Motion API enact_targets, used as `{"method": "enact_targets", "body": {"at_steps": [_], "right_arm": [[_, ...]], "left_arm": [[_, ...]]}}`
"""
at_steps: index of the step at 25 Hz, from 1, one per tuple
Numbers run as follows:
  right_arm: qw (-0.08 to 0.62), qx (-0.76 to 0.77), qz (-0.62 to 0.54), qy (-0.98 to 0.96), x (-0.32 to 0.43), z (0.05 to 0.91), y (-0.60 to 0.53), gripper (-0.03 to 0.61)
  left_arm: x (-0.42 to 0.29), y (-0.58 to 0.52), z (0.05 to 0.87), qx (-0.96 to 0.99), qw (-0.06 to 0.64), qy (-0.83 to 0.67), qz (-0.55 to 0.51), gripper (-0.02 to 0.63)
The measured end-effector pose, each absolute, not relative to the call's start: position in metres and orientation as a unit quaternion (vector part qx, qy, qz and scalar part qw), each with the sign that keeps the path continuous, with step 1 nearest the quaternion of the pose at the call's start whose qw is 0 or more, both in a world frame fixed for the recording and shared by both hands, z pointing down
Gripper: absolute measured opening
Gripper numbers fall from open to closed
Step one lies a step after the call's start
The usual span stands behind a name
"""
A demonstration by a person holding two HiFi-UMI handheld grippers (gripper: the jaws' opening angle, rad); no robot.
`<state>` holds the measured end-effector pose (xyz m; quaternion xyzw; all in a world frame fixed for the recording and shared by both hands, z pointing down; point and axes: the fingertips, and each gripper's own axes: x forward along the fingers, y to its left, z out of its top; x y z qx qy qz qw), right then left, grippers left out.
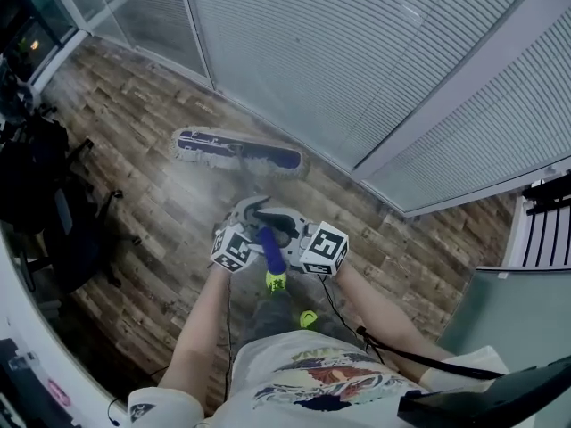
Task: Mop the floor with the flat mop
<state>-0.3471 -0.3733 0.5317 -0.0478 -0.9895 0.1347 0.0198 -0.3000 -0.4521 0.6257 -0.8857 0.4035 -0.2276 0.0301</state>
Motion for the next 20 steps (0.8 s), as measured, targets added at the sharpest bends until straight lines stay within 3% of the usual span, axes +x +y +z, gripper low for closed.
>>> {"method": "enact_targets", "body": {"at_steps": [10,20], "right_arm": [[0.031,-0.012,0.144,-0.989,-0.35,0.537,-0.37,0.259],[0.032,-0.008,0.146,-0.989,-0.26,0.523,-0.229,0.259]], "left_arm": [[-0.305,-0.447,0.629,-0.885,0.029,0.403,-0.232,0.115],[-0.214,-0.304,0.618,-0.887,0.02,0.402,-0.225,0.117]]}}
